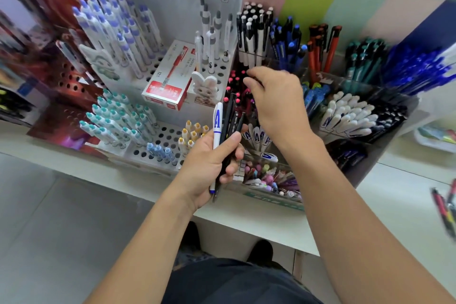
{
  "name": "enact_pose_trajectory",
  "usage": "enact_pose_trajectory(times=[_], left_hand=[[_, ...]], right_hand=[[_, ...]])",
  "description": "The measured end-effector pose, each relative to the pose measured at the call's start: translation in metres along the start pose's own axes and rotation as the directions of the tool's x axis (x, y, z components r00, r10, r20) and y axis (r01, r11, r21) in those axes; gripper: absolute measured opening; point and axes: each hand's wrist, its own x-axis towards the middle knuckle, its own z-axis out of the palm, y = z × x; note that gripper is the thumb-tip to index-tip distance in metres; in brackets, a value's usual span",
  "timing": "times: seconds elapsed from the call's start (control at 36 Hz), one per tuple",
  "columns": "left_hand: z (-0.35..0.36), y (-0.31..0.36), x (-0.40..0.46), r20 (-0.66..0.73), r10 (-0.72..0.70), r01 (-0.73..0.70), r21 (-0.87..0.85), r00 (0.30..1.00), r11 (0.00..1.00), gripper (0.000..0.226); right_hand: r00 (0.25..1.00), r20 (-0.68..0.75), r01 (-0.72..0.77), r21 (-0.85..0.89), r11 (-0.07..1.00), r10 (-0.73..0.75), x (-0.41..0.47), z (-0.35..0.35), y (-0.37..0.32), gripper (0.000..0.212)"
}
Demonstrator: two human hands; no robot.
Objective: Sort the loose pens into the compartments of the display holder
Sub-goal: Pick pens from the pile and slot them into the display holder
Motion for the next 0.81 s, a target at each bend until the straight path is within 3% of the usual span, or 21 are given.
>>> enact_pose_trajectory(times=[0.14,0.19,0.31,0.42,0.5,0.58,0.67,0.72,0.81], left_hand=[[0.002,0.004,0.001,-0.048,0.025,-0.024,0.037,0.999,0.999,0.019],[0.002,0.004,0.001,-0.053,0.040,-0.037,0.067,0.998,0.997,0.014],[0.004,0.006,0.003,-0.045,0.080,-0.072,0.153,0.996,0.986,0.017],[0.013,0.010,0.007,0.017,0.119,-0.120,0.247,0.993,0.962,0.015],[0.023,0.012,0.011,0.066,0.122,-0.136,0.270,0.990,0.953,0.013],[0.034,0.010,0.015,0.097,0.098,-0.120,0.244,0.990,0.962,0.014],[0.044,0.007,0.017,0.127,0.088,-0.111,0.189,0.988,0.976,0.017],[0.049,0.005,0.019,0.163,0.082,-0.114,0.197,0.983,0.974,0.018],[0.054,0.004,0.021,0.195,0.055,-0.104,0.251,0.979,0.962,0.025]], right_hand=[[0.981,0.189,0.080,-0.152,0.985,-0.051,-0.003,0.004,-0.003,0.034],[0.979,0.189,0.099,-0.135,0.986,-0.073,-0.005,0.000,-0.002,0.034],[1.000,-0.011,0.004,0.124,0.992,-0.002,-0.020,-0.019,-0.010,0.032],[0.981,0.116,-0.182,0.299,0.937,0.153,-0.037,-0.033,-0.009,0.023],[0.970,0.097,-0.243,0.423,0.873,0.223,-0.041,-0.037,0.000,0.006],[0.940,0.184,-0.342,0.550,0.762,0.288,-0.043,-0.046,0.015,0.005],[0.930,0.251,-0.366,0.678,0.638,0.268,-0.050,-0.056,0.029,0.022],[0.934,0.262,-0.356,0.710,0.608,0.242,-0.056,-0.061,0.037,0.035],[0.949,0.190,-0.306,0.743,0.596,0.250,-0.062,-0.072,0.048,0.034]])
